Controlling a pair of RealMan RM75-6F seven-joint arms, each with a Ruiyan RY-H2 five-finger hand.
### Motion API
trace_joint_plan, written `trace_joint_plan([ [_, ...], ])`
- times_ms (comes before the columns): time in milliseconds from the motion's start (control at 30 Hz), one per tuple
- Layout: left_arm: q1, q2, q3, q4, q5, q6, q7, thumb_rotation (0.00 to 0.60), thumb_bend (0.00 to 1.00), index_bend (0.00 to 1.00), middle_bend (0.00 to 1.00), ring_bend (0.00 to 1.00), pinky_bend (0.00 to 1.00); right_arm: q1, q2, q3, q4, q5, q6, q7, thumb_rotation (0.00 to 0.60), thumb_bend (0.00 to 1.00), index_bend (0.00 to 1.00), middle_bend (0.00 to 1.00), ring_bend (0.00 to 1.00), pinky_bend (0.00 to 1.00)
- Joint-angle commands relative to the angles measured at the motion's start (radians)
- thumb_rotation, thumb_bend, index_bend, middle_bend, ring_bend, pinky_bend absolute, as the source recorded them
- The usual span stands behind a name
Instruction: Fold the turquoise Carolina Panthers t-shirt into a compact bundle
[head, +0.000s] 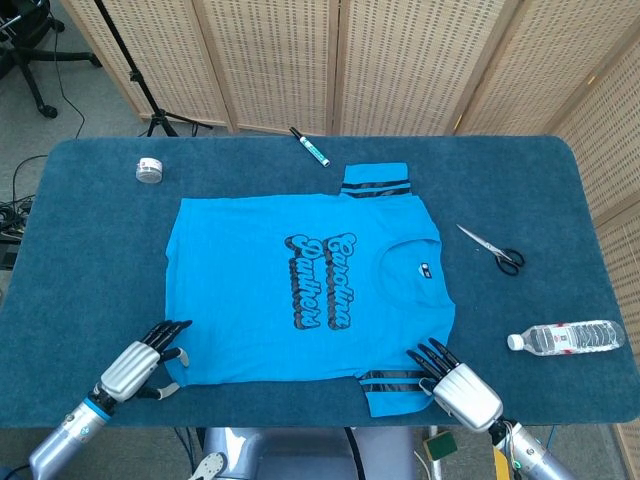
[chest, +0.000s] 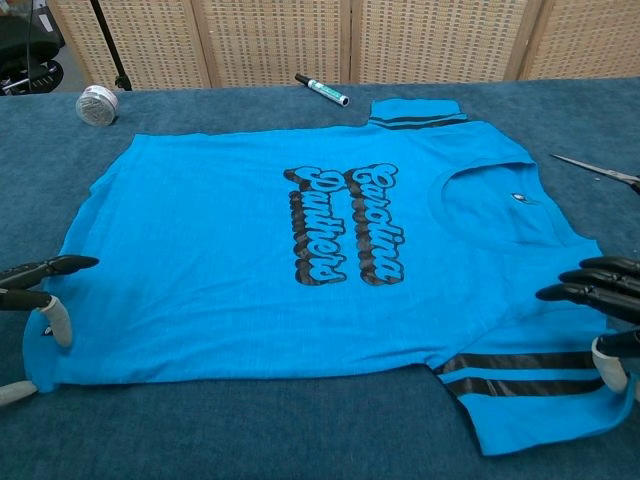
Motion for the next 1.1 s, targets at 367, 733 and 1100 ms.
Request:
trace_joint_plan([
  [367,-0.006,-0.004,0.002,-0.005,-0.004,-0.003,-0.001,0.6,0.47,0.61,0.0,0.0,0.0,0.0,0.0,-0.001,0.0,0.0,0.0,0.0,0.6,0.52,0.64,0.09,0.0,0.0],
  [733,-0.009,-0.004,-0.001,-0.012,-0.01,-0.002,-0.001,0.6,0.53,0.75,0.0,0.0,0.0,0.0,0.0,0.0,0.0,0.001,0.0,0.0,0.6,0.52,0.64,0.09,0.0,0.0],
  [1100,-0.003,0.036,0.018,-0.045,-0.001,0.017,-0.021,0.6,0.55,0.8,0.0,0.0,0.0,-0.005,0.008,-0.009,-0.008,-0.007,0.01,0.003,0.6,0.52,0.64,0.09,0.0,0.0],
])
